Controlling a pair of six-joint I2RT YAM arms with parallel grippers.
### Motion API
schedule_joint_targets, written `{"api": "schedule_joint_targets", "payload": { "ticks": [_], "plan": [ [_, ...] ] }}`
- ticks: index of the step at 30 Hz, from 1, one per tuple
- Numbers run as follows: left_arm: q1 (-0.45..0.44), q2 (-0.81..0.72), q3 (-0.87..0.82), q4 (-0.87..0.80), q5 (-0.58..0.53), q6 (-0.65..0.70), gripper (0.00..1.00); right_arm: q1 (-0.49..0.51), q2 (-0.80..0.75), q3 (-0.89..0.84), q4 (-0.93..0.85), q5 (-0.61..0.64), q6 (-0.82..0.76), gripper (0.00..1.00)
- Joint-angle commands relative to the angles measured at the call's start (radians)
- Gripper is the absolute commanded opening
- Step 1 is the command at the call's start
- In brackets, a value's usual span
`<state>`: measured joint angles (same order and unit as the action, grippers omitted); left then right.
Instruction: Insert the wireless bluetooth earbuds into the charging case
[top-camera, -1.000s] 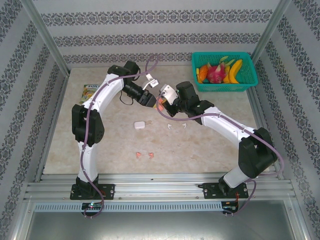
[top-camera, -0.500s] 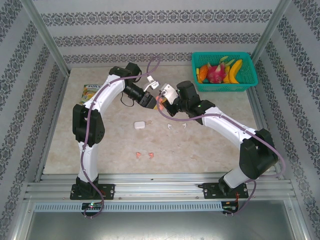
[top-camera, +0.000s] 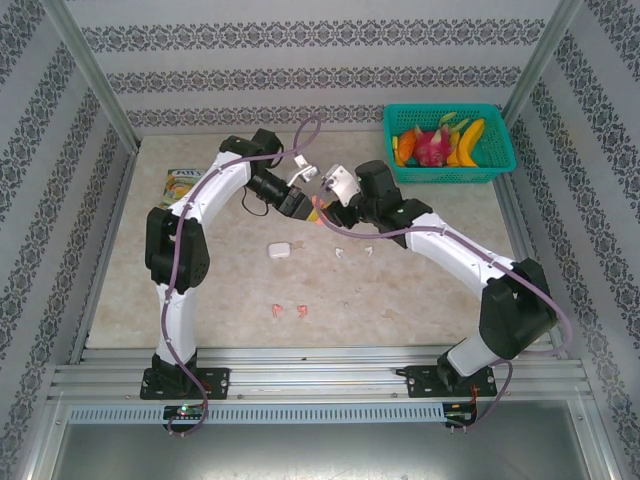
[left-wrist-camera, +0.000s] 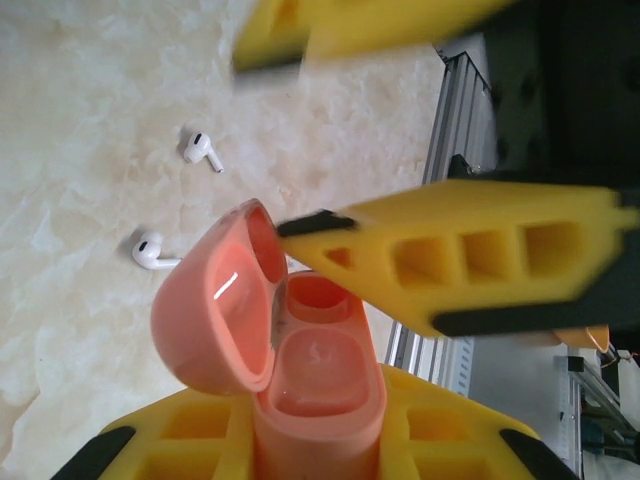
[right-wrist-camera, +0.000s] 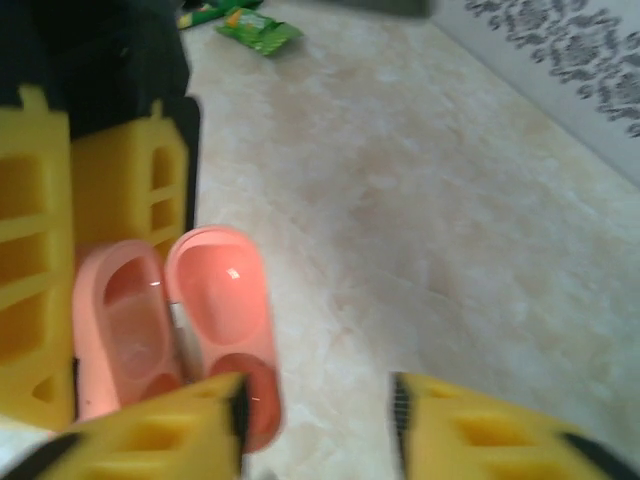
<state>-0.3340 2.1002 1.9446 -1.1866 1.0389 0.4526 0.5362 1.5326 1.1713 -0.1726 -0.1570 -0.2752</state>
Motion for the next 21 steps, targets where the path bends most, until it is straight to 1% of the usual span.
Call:
{"api": "schedule_joint_targets", "payload": {
  "ticks": [1, 2, 4, 7, 8, 11, 13, 16, 17, 19, 21],
  "plan": [
    [0.010, -0.045, -0.046, 0.085, -0.005, -0.028, 0.02, -0.024, -0.085, 0.043, -0.006, 0.040, 0.078, 0.72],
    [0.020, -0.059, -0.064, 0.113, -0.014, -0.044, 0.00, -0.032, -0.102, 0.041, -0.014, 0.037, 0.097, 0.81],
    [0.046, -0.105, -0.121, 0.211, -0.036, -0.097, 0.00, -0.053, -0.149, 0.026, -0.027, 0.027, 0.162, 0.91],
    [0.084, -0.202, -0.243, 0.396, -0.086, -0.189, 0.00, -0.073, -0.210, -0.017, -0.034, -0.019, 0.285, 0.95],
    [0.094, -0.240, -0.288, 0.457, -0.103, -0.216, 0.00, -0.076, -0.221, -0.025, -0.042, -0.036, 0.330, 0.95],
    [0.119, -0.357, -0.444, 0.680, -0.199, -0.313, 0.00, -0.065, -0.227, -0.039, -0.093, -0.093, 0.473, 0.91],
    [0.128, -0.441, -0.549, 0.826, -0.294, -0.377, 0.00, -0.032, -0.207, -0.044, -0.139, -0.099, 0.558, 0.88],
    [0.130, -0.558, -0.698, 1.019, -0.448, -0.438, 0.00, 0.041, -0.161, -0.047, -0.202, -0.047, 0.675, 0.82],
    [0.130, -0.597, -0.755, 1.084, -0.503, -0.456, 0.00, 0.061, -0.143, -0.049, -0.217, -0.047, 0.718, 0.79],
    [0.129, -0.668, -0.862, 1.222, -0.591, -0.491, 0.00, 0.105, -0.115, -0.048, -0.257, -0.005, 0.814, 0.77],
    [0.130, -0.734, -0.965, 1.340, -0.681, -0.530, 0.00, 0.145, -0.088, -0.056, -0.272, 0.008, 0.910, 0.76]
  ]
}}
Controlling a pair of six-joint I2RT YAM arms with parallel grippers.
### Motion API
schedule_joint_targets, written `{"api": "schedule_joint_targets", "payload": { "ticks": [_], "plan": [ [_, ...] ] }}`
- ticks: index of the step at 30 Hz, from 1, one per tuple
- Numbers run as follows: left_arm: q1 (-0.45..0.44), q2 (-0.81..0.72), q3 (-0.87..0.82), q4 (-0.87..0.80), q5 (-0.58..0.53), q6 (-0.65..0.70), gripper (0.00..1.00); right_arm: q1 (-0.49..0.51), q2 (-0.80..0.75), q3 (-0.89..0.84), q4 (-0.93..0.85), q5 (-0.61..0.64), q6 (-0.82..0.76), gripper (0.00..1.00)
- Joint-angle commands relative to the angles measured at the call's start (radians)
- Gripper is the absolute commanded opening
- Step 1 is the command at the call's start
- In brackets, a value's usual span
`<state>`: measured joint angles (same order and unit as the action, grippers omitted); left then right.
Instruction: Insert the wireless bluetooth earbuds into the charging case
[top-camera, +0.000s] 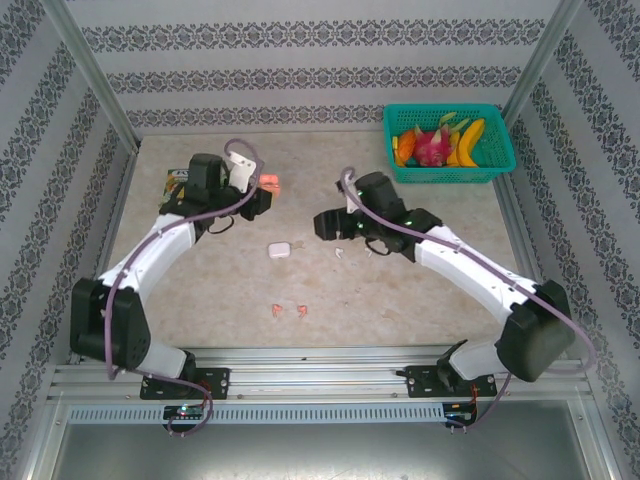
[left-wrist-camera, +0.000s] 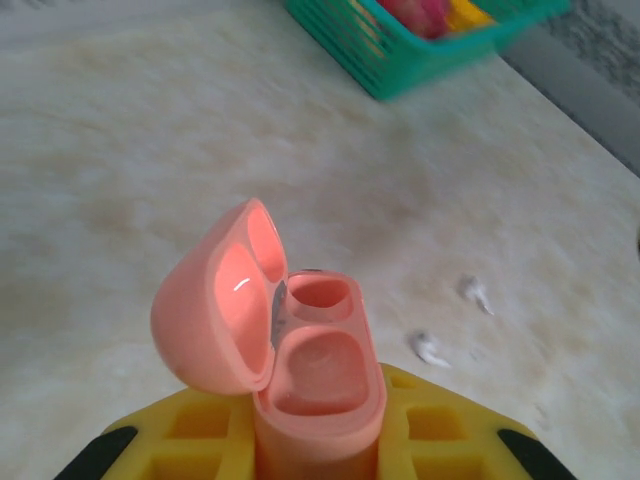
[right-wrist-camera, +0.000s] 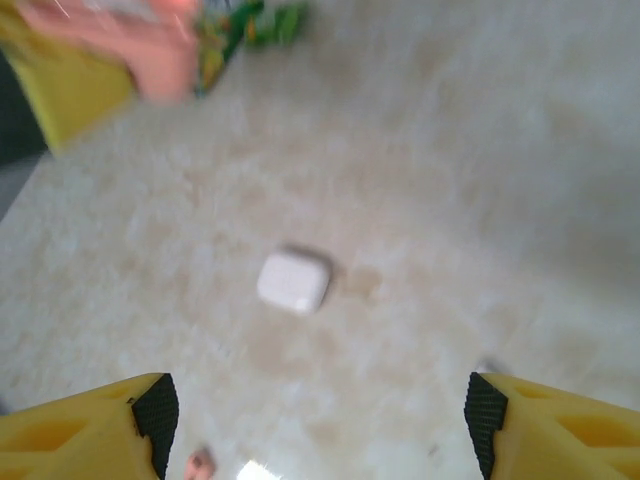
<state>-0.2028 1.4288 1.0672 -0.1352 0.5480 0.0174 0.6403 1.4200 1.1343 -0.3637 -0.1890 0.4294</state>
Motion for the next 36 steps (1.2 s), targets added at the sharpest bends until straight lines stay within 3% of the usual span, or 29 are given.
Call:
{"api": "schedule_joint_targets", "payload": {
  "ticks": [1, 8, 16, 20, 28, 36],
  "plan": [
    [-0.002, -0.094, -0.129, 0.334, -0.241, -0.116, 0.00, 0.067, 0.041, -0.016, -0.100, 0.067, 0.256, 0.76],
    [0.001, -0.205, -0.309, 0.517, -0.492, -0.209, 0.00, 0.255, 0.198, 0.058, -0.186, 0.177, 0.483, 0.74],
    [0.043, -0.254, -0.380, 0.579, -0.772, -0.303, 0.00, 0.405, 0.444, 0.308, -0.351, 0.212, 0.629, 0.68],
    [0.090, -0.283, -0.401, 0.590, -0.763, -0.374, 0.00, 0.455, 0.524, 0.410, -0.427, 0.220, 0.708, 0.65],
    [0.107, -0.333, -0.410, 0.567, -0.786, -0.369, 0.00, 0.504, 0.642, 0.550, -0.560, 0.249, 0.820, 0.62],
    [0.116, -0.361, -0.416, 0.561, -0.791, -0.356, 0.00, 0.506, 0.731, 0.624, -0.585, 0.231, 0.870, 0.57]
  ]
}}
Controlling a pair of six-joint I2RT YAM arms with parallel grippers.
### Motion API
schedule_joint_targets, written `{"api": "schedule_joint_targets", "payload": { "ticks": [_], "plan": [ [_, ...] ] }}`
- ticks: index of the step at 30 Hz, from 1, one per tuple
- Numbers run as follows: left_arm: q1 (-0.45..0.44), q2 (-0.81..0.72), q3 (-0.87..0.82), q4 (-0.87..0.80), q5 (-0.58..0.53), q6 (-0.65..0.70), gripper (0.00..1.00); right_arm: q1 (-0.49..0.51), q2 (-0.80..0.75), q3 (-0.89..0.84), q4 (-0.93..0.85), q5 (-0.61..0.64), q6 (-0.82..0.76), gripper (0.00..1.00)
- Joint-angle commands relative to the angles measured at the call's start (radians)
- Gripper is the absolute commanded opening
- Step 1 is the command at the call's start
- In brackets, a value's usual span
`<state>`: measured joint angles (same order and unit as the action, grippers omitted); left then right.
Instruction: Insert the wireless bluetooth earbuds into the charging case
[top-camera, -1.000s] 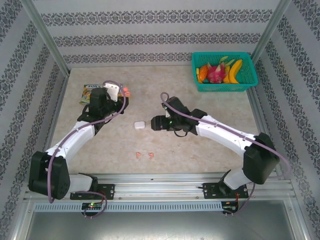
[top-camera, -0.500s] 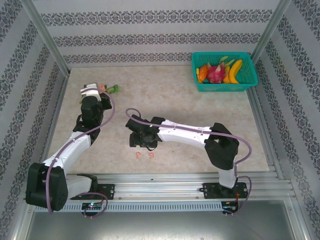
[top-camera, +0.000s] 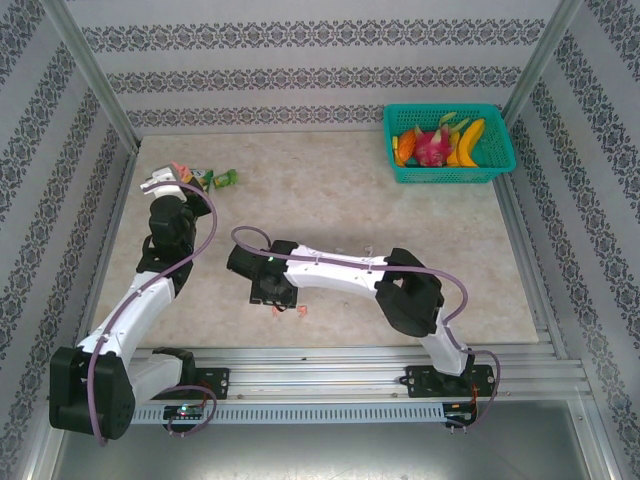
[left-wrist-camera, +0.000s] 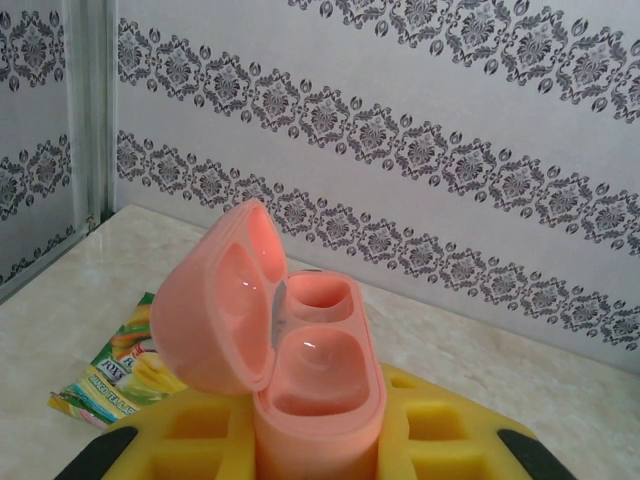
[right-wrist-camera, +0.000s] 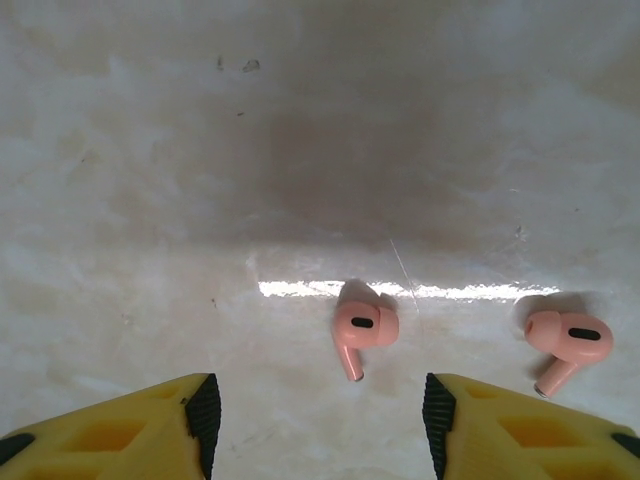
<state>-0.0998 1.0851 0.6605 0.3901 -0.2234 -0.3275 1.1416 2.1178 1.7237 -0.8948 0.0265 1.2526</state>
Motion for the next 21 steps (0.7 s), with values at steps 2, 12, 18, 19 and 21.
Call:
{"api": "schedule_joint_targets", "payload": {
  "ticks": [2, 12, 18, 19, 21],
  "plan": [
    [0.015, -0.013, -0.007, 0.031, -0.019, -0.017, 0.00, 0.004, 0.046, 0.034, -0.046, 0.002, 0.070, 0.57],
    [0.014, -0.021, -0.024, 0.034, -0.006, -0.023, 0.00, -0.006, 0.094, 0.054, -0.071, -0.023, 0.125, 0.56],
    [0.015, -0.025, -0.025, 0.039, 0.007, -0.015, 0.00, -0.015, 0.087, 0.021, -0.052, -0.035, 0.142, 0.55],
    [0.014, -0.025, -0.024, 0.040, 0.008, -0.013, 0.00, -0.014, 0.087, 0.019, -0.050, -0.038, 0.143, 0.55],
    [0.014, -0.027, -0.024, 0.040, 0.010, -0.012, 0.00, -0.015, 0.091, 0.017, -0.049, -0.044, 0.148, 0.55]
  ]
}}
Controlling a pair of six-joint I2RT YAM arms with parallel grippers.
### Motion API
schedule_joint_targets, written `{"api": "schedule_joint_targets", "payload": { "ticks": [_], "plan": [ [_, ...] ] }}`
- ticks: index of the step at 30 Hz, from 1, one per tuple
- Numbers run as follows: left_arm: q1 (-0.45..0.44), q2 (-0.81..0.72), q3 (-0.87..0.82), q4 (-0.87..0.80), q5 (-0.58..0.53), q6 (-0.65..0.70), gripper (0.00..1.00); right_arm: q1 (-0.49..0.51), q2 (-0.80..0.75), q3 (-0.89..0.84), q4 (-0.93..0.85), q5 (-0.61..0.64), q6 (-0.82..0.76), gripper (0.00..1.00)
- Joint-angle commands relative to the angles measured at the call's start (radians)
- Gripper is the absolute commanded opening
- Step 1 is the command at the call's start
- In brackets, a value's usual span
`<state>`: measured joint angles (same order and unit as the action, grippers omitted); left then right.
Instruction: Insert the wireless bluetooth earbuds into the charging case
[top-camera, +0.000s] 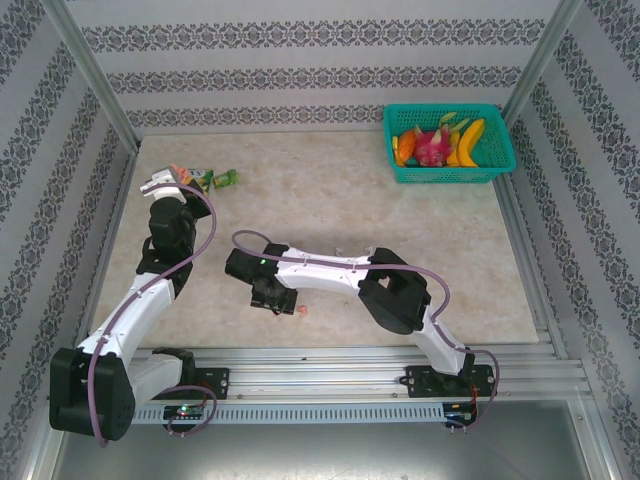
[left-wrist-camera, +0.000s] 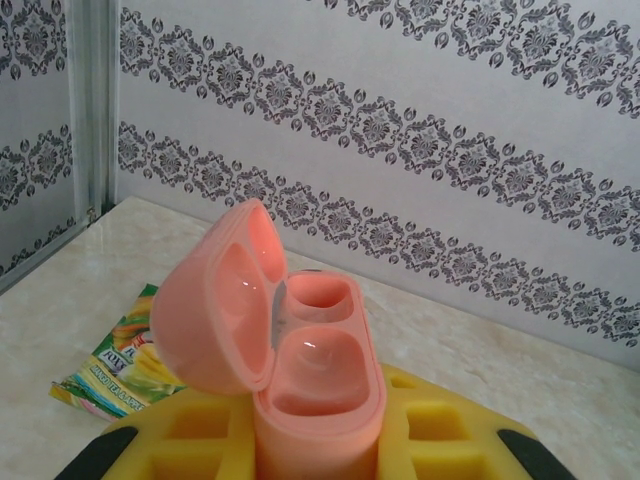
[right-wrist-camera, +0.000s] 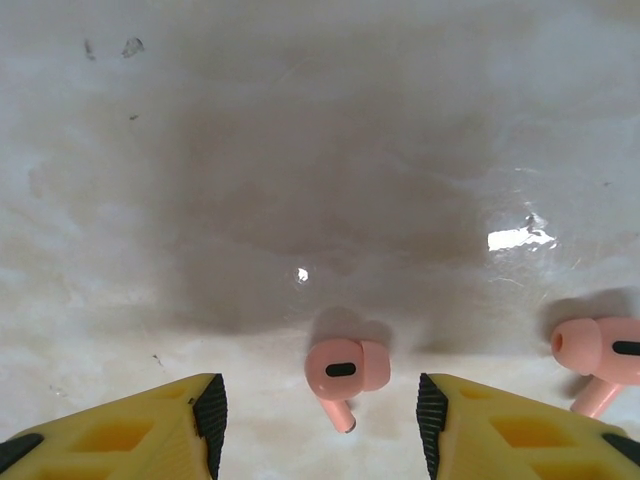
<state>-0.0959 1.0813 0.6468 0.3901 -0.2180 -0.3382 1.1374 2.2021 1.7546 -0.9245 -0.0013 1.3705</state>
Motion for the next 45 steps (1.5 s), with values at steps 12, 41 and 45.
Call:
{"api": "schedule_joint_targets", "payload": {
  "ticks": [12, 41, 45],
  "plan": [
    [0.011, -0.017, -0.014, 0.049, 0.011, -0.006, 0.00, -0.019, 0.019, -0.030, -0.005, -0.024, 0.042, 0.52],
    [0.010, -0.017, -0.027, 0.056, 0.011, -0.015, 0.00, -0.015, 0.074, 0.005, -0.006, -0.049, 0.041, 0.45],
    [0.011, -0.018, -0.026, 0.056, 0.012, -0.015, 0.00, -0.012, 0.082, 0.022, -0.017, -0.052, 0.039, 0.44]
  ]
}}
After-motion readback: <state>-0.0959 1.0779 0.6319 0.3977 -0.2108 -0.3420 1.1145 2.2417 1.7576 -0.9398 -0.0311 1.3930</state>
